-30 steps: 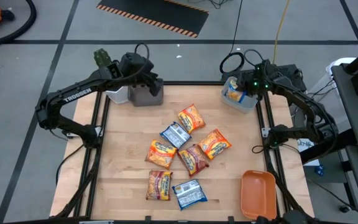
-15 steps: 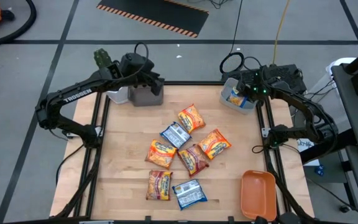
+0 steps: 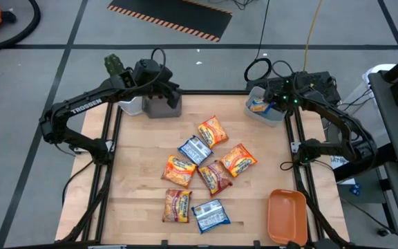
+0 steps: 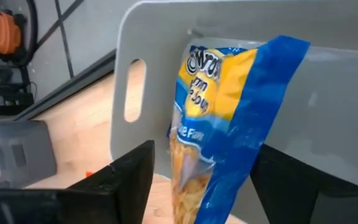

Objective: Sort Maruchan noodles
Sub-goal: Put the left blue noodle pack into the gray bin, then put the left orange noodle pack into the black bin

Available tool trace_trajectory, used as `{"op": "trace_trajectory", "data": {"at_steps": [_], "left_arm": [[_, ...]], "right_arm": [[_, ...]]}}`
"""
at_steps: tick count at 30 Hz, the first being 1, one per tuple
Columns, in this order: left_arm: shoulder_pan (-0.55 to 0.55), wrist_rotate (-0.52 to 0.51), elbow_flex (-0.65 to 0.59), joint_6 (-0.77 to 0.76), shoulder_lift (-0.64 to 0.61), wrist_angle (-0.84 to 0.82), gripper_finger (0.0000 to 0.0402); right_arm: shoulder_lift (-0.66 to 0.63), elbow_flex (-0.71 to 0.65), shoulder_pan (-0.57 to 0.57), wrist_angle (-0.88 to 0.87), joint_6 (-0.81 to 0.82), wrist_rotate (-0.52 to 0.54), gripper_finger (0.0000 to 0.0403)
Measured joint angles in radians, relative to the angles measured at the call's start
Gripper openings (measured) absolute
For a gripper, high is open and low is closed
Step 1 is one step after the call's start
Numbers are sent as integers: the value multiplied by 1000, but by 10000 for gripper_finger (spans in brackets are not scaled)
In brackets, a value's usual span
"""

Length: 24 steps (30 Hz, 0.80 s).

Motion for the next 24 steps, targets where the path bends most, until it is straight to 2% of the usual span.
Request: {"op": "trace_trajectory", "data": {"at_steps": [5, 9, 19, 24], "left_arm": [[-8, 68, 0, 1, 0, -6, 177], [-30, 73, 0, 21, 0, -32, 177], [-99, 118, 0, 26, 0, -200, 177], [-153, 118, 0, 26, 0, -285, 177]], "right_arm": [[-50, 0, 7, -25, 17, -4, 251], [-123, 0, 32, -50, 57, -5, 251], [-372, 0, 84, -25, 210, -3, 251], [-459, 0, 161, -12, 296, -5, 251]]}}
